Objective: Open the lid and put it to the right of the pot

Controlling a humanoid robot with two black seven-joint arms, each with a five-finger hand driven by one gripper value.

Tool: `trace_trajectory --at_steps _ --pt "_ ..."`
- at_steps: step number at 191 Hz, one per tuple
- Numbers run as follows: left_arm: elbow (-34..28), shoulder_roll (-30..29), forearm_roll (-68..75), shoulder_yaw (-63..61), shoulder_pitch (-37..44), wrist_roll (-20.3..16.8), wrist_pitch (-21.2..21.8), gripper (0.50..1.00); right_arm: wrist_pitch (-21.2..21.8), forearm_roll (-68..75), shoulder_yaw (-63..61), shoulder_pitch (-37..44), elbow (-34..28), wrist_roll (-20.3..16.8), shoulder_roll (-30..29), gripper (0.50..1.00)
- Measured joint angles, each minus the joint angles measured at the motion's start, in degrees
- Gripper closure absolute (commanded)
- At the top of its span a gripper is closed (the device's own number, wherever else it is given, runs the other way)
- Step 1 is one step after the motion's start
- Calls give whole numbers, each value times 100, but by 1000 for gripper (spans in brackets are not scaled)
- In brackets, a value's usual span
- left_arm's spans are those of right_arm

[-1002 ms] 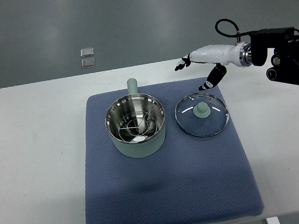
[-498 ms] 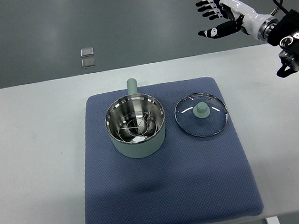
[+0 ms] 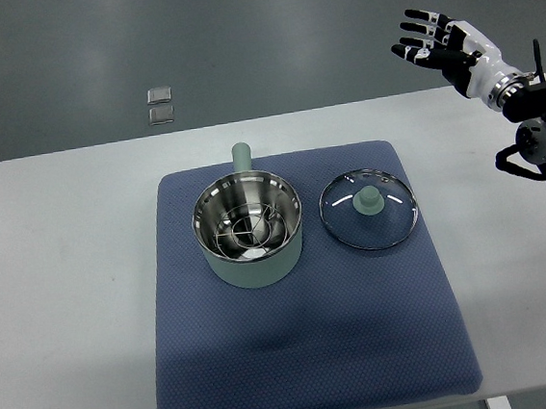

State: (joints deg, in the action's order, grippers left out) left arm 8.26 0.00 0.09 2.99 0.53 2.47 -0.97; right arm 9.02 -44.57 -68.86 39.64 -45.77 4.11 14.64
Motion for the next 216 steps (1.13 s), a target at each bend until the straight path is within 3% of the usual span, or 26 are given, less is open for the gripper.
trace_trajectory --at_steps 54,127,144,151,167,168,170,216 --pt "0 0 0 0 -1 0 0 500 333 -247 -1083 -573 -39 -66 -574 691" --pt "0 0 0 0 1 0 0 500 708 -1666 -2586 -926 -97 -359 -1373 691" --pt "0 0 0 0 -1 -1 0 500 695 -1695 -2624 -1012 -152 -358 -1435 681" --pt "0 0 0 0 -1 -2 0 500 676 -1696 -2629 -1049 -169 -342 -1450 638" --pt "0 0 0 0 -1 -2 0 500 642 -1695 -2620 -1119 -197 -213 -1460 636" --pt "0 0 0 0 -1 -2 0 500 640 -1695 -2619 -1122 -197 -204 -1461 579" --pt "0 0 0 0 -1 -2 0 500 637 -1694 -2616 -1128 -198 -188 -1461 570" --pt "0 0 0 0 -1 -2 0 500 594 -1615 -2547 -1309 -204 46 -1464 568"
